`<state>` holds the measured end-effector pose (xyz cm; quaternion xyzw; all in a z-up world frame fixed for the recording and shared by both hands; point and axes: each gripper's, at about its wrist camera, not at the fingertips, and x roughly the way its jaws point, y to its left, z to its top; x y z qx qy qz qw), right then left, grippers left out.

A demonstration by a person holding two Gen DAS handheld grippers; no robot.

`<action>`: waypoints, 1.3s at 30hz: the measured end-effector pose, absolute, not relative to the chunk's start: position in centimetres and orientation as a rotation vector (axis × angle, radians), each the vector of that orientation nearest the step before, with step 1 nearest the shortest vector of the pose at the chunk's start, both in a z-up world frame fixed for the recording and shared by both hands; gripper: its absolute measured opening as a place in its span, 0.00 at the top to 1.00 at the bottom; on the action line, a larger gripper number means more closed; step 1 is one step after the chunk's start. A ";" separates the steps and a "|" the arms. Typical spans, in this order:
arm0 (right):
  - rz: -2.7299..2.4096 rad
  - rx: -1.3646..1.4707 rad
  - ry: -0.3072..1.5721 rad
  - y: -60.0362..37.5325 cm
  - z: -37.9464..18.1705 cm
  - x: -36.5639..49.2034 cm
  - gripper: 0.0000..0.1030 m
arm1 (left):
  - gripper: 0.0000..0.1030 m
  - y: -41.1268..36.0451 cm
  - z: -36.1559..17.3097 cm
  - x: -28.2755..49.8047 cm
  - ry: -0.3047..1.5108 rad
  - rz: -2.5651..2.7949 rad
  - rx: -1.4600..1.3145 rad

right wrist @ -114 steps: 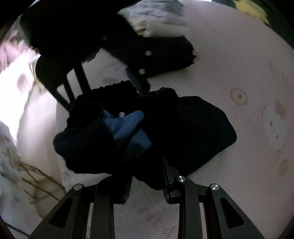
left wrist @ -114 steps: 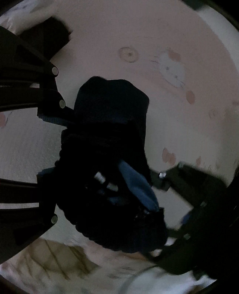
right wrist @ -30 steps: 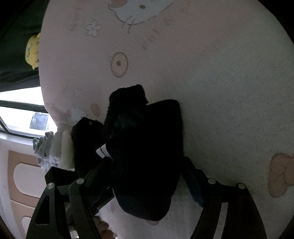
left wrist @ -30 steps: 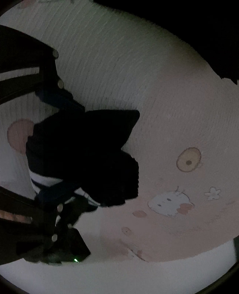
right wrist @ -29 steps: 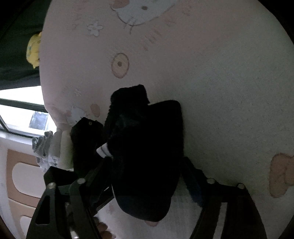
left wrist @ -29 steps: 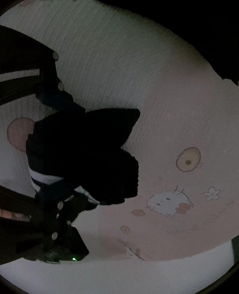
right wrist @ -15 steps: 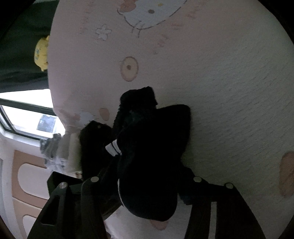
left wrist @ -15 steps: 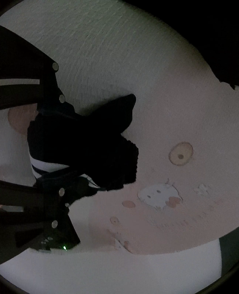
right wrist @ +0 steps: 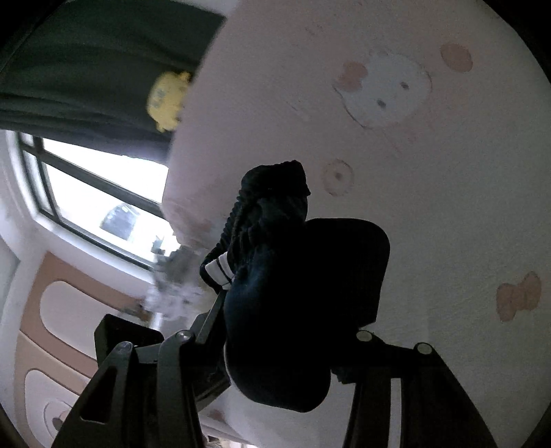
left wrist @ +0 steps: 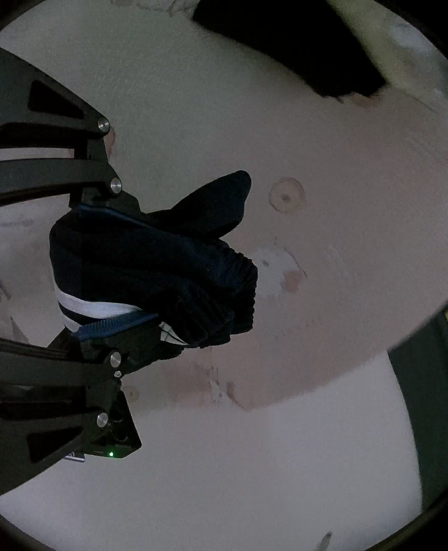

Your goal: Fold clothes

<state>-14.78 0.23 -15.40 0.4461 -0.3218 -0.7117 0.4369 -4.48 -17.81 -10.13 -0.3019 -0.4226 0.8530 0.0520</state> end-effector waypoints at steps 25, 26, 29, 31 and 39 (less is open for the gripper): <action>-1.747 0.889 -0.586 -9.4 0.9 -4.5 0.53 | 0.59 -24.8 2.5 8.9 -1.284 2.771 -0.435; -1.724 0.895 -0.580 -10.6 1.0 -4.5 0.53 | 0.59 -25.7 2.7 9.4 -1.289 2.796 -0.427; -1.654 0.918 -0.561 -14.4 0.5 -4.1 0.53 | 0.59 -28.3 2.9 10.6 -1.308 2.862 -0.414; -1.608 0.933 -0.548 -16.8 0.1 -3.8 0.53 | 0.59 -29.7 2.4 11.9 -1.333 2.900 -0.413; -1.463 0.993 -0.453 -24.2 -1.4 -2.5 0.52 | 0.59 -34.7 -0.1 16.2 -1.512 2.998 -0.360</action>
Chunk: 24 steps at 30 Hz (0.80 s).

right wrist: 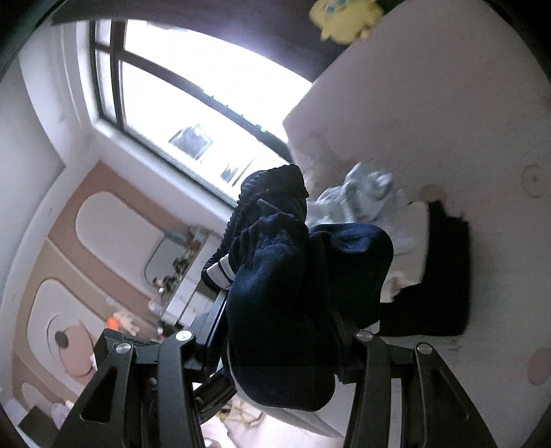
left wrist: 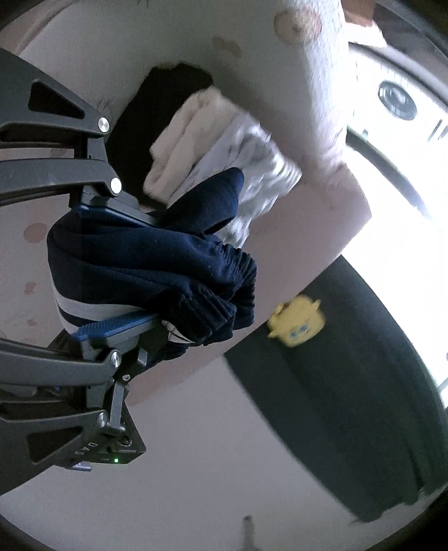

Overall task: Fold clothes
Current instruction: 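Carry the navy striped garment with both grippers toward the clothes stack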

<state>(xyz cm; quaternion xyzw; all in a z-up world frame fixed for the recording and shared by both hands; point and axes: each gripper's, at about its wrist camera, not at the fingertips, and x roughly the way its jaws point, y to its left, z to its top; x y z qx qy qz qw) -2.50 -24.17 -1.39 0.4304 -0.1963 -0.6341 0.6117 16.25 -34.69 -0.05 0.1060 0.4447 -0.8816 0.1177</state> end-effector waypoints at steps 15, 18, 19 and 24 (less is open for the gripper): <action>-1.432 0.980 -0.161 -34.6 6.5 -8.9 0.52 | 0.59 -43.3 4.4 9.2 1.300 -2.527 0.229; -1.444 1.005 -0.222 -34.8 5.4 -10.6 0.52 | 0.59 -44.6 4.5 7.1 1.241 -2.564 0.333; -1.442 1.018 -0.263 -34.9 4.8 -11.2 0.52 | 0.59 -44.8 4.7 6.6 1.219 -2.573 0.353; -1.372 1.022 -0.512 -35.0 2.6 -12.8 0.52 | 0.59 -45.7 6.1 5.3 1.104 -2.612 0.396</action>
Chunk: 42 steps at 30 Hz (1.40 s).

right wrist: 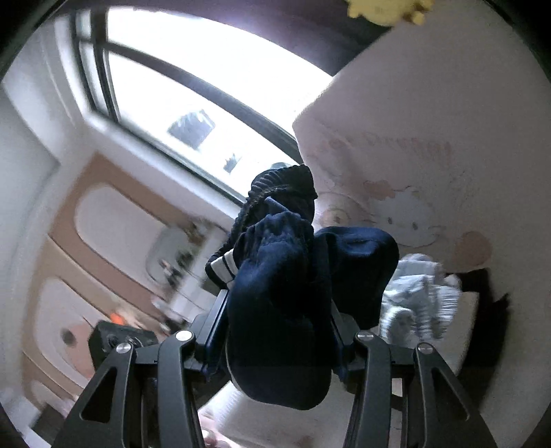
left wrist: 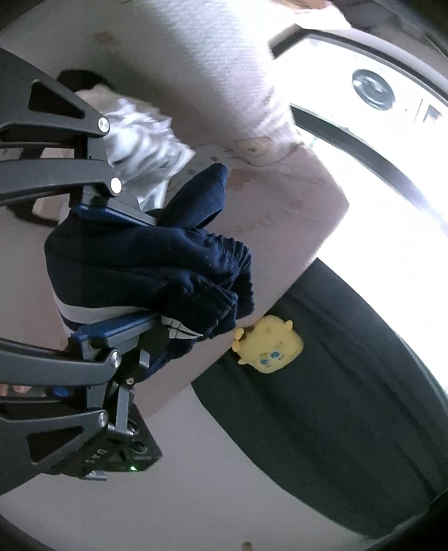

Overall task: Fold clothes
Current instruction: 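Carry the navy striped garment with both grippers toward the clothes stack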

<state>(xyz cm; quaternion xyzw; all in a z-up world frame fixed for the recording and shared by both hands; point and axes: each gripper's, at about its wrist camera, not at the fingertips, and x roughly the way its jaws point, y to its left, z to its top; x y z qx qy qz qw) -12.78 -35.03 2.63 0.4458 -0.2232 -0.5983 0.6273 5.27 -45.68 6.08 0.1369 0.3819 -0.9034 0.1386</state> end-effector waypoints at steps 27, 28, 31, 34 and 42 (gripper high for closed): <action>-1.531 1.112 -0.340 -35.2 -5.4 -13.1 0.51 | 0.54 -48.1 -1.7 2.1 0.963 -2.556 0.823; -1.546 1.073 -0.323 -35.1 -4.7 -12.9 0.51 | 0.54 -48.0 -1.2 2.2 0.951 -2.561 0.798; -1.569 0.902 -0.245 -34.5 -1.5 -11.6 0.51 | 0.56 -47.7 0.9 2.4 0.891 -2.605 0.725; -1.593 0.826 -0.181 -34.7 0.8 -11.2 0.51 | 0.56 -47.8 2.8 1.8 0.832 -2.632 0.725; -1.545 0.745 -0.234 -35.3 3.1 -12.5 0.51 | 0.56 -49.4 5.4 0.9 0.841 -2.644 0.662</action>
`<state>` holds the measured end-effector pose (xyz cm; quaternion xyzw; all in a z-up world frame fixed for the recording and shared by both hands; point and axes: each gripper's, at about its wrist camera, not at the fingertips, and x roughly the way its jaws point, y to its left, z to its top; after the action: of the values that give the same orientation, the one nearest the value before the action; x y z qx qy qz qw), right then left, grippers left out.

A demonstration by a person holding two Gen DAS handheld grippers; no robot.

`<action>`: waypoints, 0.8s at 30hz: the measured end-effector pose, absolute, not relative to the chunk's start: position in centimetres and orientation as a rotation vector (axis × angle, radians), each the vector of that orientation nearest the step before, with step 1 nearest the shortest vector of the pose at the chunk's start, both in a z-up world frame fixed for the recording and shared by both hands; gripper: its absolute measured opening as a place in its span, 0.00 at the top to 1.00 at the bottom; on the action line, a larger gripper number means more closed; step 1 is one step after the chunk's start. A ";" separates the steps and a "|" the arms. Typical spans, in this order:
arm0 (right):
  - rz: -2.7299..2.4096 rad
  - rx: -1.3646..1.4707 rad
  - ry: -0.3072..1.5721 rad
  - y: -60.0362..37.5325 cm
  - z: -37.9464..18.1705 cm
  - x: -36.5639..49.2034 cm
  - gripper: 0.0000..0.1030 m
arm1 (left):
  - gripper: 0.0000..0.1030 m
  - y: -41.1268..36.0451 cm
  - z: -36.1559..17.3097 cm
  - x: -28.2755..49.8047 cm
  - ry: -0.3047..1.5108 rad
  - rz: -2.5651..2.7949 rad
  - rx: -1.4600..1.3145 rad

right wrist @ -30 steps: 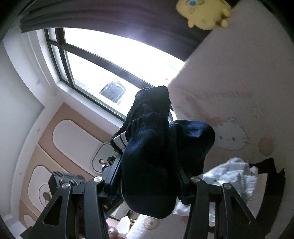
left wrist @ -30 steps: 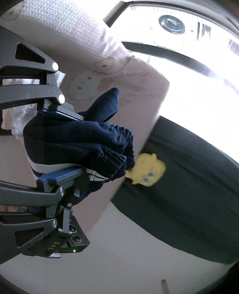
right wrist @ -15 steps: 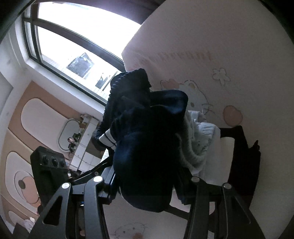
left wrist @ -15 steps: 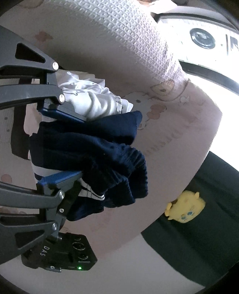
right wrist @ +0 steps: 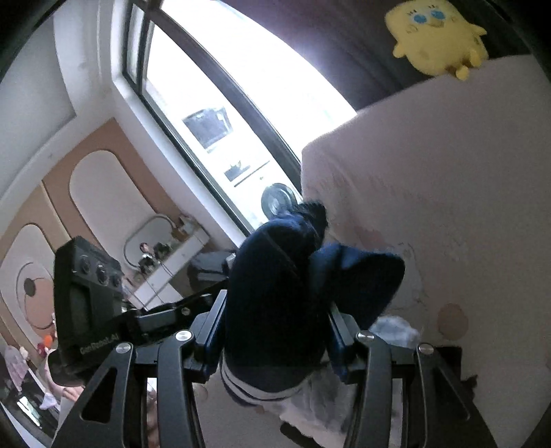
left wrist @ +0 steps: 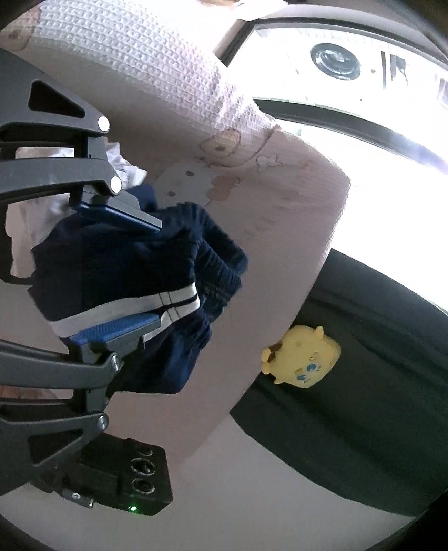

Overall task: Fold clothes
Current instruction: 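Carry the navy striped garment with both grippers toward the clothes stack, then lower the navy striped garment onto the clothes stack and open both grippers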

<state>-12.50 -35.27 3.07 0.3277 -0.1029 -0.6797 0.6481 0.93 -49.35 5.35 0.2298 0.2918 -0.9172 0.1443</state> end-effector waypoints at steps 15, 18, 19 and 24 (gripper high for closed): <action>-1.581 1.223 -0.431 -35.2 -5.7 -16.1 0.53 | 0.56 -49.0 -1.0 -1.0 0.941 -2.533 0.931; -1.577 1.219 -0.401 -35.2 -5.0 -15.8 0.53 | 0.56 -48.5 0.4 -0.7 0.874 -2.523 0.926; -1.573 1.221 -0.394 -35.2 -4.9 -15.7 0.53 | 0.56 -48.5 1.0 -0.6 0.858 -2.529 0.914; -1.563 1.230 -0.389 -36.5 -4.3 -15.3 0.53 | 0.18 -49.7 4.1 -1.8 0.756 -2.568 0.851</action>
<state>-15.29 -36.46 -4.34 0.5152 -0.1627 -0.6543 0.5291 -1.78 -49.73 4.11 0.2986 0.2656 -0.9016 0.1655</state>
